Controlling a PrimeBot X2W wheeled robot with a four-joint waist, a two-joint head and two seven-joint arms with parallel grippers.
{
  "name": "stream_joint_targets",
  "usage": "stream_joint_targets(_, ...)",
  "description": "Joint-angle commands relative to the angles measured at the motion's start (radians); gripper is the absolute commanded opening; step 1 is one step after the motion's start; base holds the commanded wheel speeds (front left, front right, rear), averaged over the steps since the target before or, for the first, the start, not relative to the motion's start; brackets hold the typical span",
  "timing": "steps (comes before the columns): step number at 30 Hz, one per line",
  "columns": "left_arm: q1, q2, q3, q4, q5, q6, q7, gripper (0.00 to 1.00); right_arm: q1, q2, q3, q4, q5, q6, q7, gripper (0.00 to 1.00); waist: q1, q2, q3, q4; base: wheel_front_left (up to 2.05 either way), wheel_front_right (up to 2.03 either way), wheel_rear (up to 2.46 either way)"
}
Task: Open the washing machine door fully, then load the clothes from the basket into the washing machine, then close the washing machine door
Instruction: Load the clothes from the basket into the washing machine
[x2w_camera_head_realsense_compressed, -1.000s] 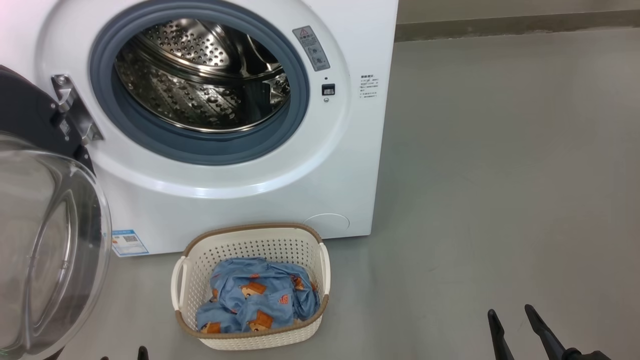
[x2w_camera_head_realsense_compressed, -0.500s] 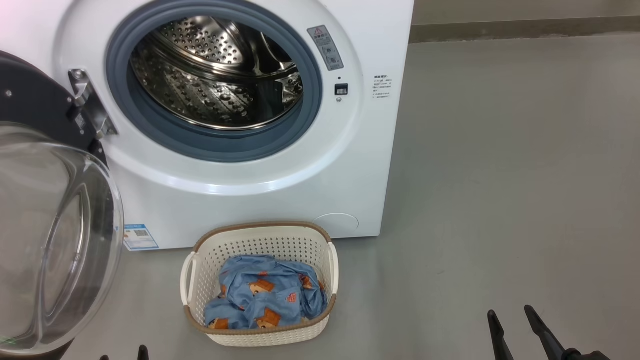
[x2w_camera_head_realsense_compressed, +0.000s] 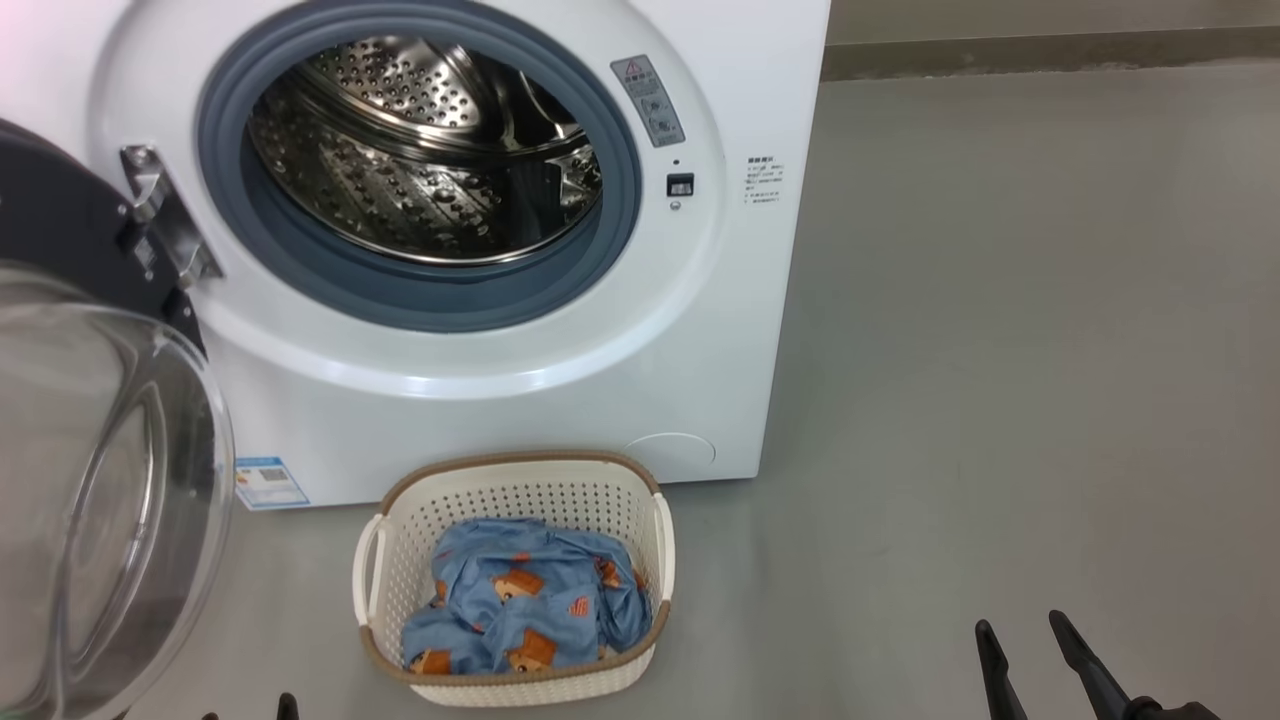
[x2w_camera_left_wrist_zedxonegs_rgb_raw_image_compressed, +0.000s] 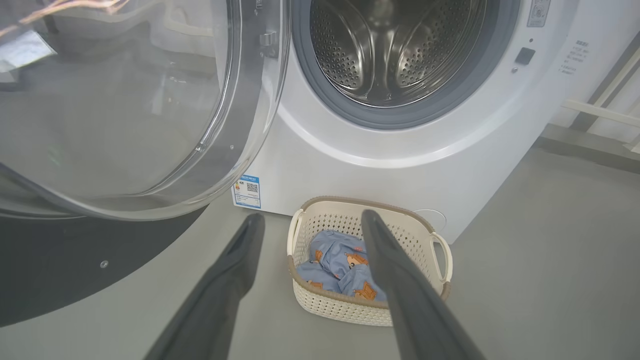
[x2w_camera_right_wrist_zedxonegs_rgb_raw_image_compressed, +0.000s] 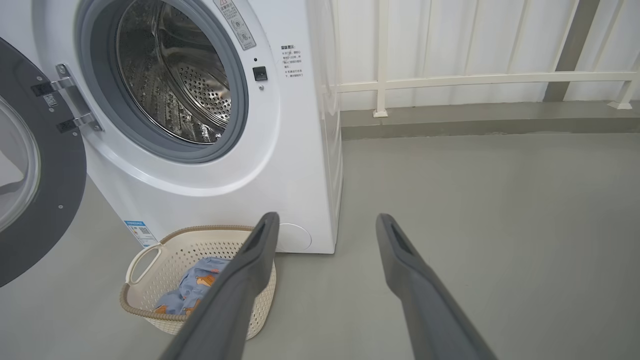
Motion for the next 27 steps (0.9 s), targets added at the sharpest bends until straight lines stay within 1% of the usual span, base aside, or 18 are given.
stream_joint_targets(1, -0.018, 0.011, 0.034, -0.021, -0.007, -0.006, -0.006, 1.0, -0.039, -0.013, 0.021, -0.022, 0.014, 0.003, -0.012, 1.0, -0.0001, 0.0, 0.0, -0.001, 1.12, -1.12, 0.0)
stream_joint_targets(5, -0.019, 0.011, 0.036, -0.023, -0.007, -0.005, -0.006, 1.0, -0.038, -0.013, 0.017, -0.022, 0.014, 0.003, -0.012, 1.0, -0.0001, 0.0, 0.002, -0.002, 1.1, -1.1, 0.0)
stream_joint_targets(10, -0.02, 0.011, 0.046, -0.034, 0.0, 0.01, -0.006, 1.0, -0.036, -0.013, 0.016, -0.023, 0.013, 0.003, -0.012, 1.0, -0.0001, 0.0, 0.003, -0.002, 0.72, -0.72, 0.0)
stream_joint_targets(27, -0.022, 0.011, 0.039, -0.029, -0.007, 0.017, -0.006, 1.0, -0.038, -0.013, 0.018, -0.02, 0.012, 0.003, -0.012, 1.0, -0.0001, 0.0, 0.003, -0.005, 0.03, -0.03, 0.0)
